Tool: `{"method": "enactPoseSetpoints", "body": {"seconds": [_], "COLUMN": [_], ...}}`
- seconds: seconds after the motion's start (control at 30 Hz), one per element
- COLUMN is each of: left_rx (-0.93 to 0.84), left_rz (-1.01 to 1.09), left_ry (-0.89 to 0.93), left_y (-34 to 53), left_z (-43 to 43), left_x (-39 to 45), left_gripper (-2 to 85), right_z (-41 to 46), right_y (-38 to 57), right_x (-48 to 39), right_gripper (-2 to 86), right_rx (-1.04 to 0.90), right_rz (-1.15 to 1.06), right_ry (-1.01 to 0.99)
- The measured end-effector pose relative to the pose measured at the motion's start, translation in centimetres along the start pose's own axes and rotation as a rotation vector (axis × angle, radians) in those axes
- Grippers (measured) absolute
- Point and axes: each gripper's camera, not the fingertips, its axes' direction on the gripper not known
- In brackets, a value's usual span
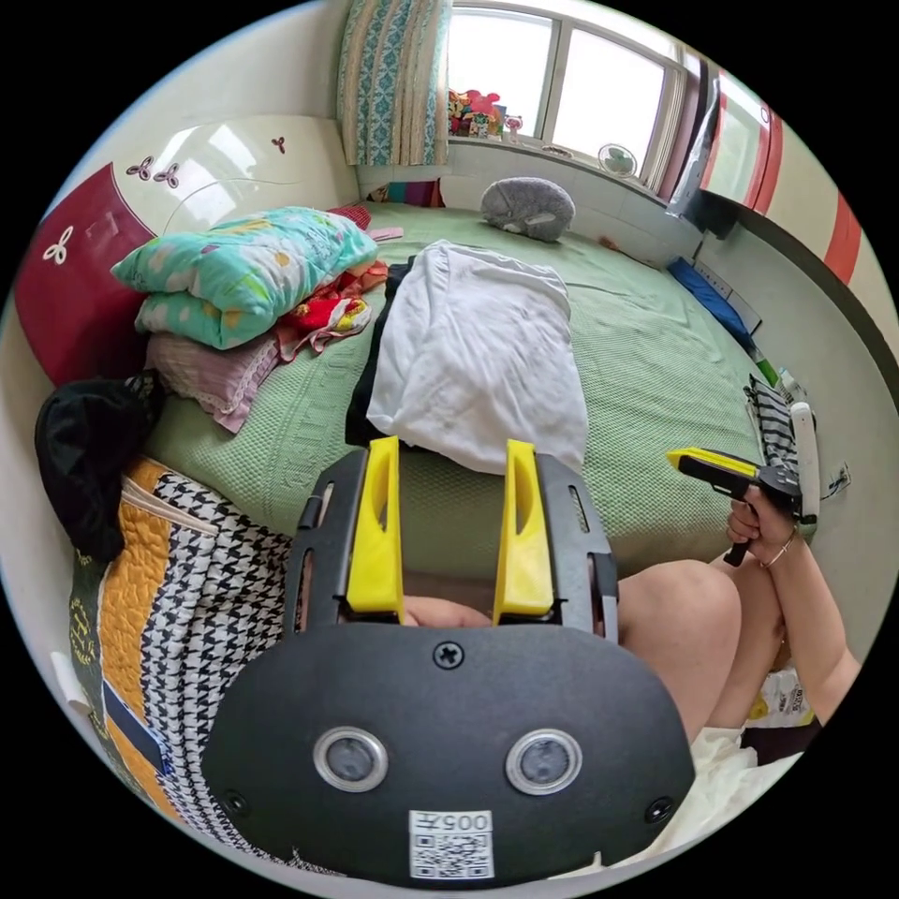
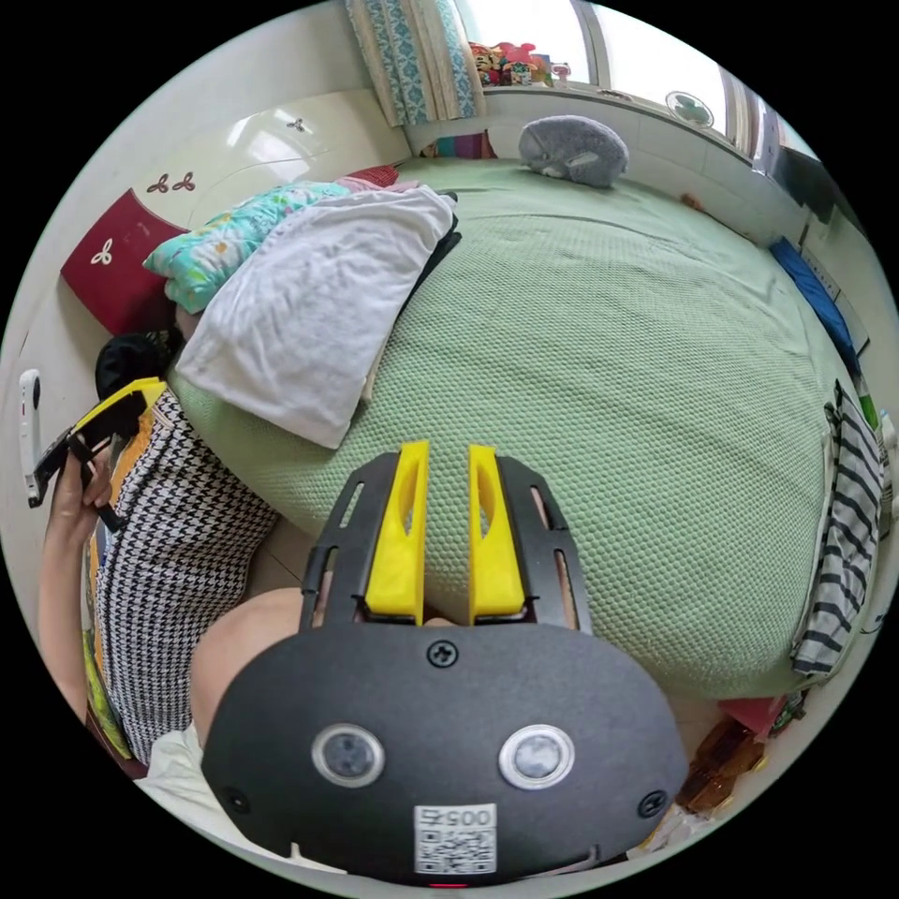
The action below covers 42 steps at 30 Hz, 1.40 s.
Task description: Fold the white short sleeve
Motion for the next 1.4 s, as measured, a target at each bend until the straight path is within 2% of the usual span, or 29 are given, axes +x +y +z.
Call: {"method": "enactPoseSetpoints", "body": {"seconds": [0.13, 0.27, 0.47, 0.6, 0.83, 0.97, 1.17, 1.4], "left_rx": [-0.012, -0.017, -0.013, 0.003, -0.034, -0.06, -0.012, 0.085], "left_rz": [-0.01, -0.003, -0.009, -0.097, -0.151, -0.186, -0.238, -0.067], "left_ry": [0.022, 0.009, -0.019, 0.027, 0.006, 0.025, 0.099, 0.147], "left_y": [-0.4, -1.3, -3.1, -4.1, -4.1, -3.9, -3.8, -4.6], "left_z": [0.3, 0.3, 0.1, -0.2, 1.2, 2.4, 2.2, 0.1], "left_x": [-1.2, -2.2, -3.2, -5.2, -6.8, -7.5, -7.7, -3.2], "left_gripper": [16.2, 16.4, 16.9, 17.0, 16.5, 14.2, 4.2, 3.3], "right_z": [0.7, 1.0, 1.1, 1.1, 0.8, 0.6, 0.1, -0.2], "right_y": [-0.5, -0.6, -0.6, -0.4, -0.4, -0.2, 0.1, 0.4], "right_x": [0.2, 0.8, 1.1, 2.1, 3.9, 4.8, 6.4, 7.6], "right_gripper": [6.5, 5.8, 5.5, 5.7, 5.6, 5.3, 5.5, 5.1], "right_rx": [-0.015, -0.001, 0.003, 0.0, 0.011, 0.013, 0.023, 0.025], "right_rz": [0.008, 0.039, 0.03, 0.052, 0.077, 0.085, 0.107, 0.117], "right_ry": [0.02, -0.075, -0.096, -0.121, -0.159, -0.159, -0.172, -0.179]}}
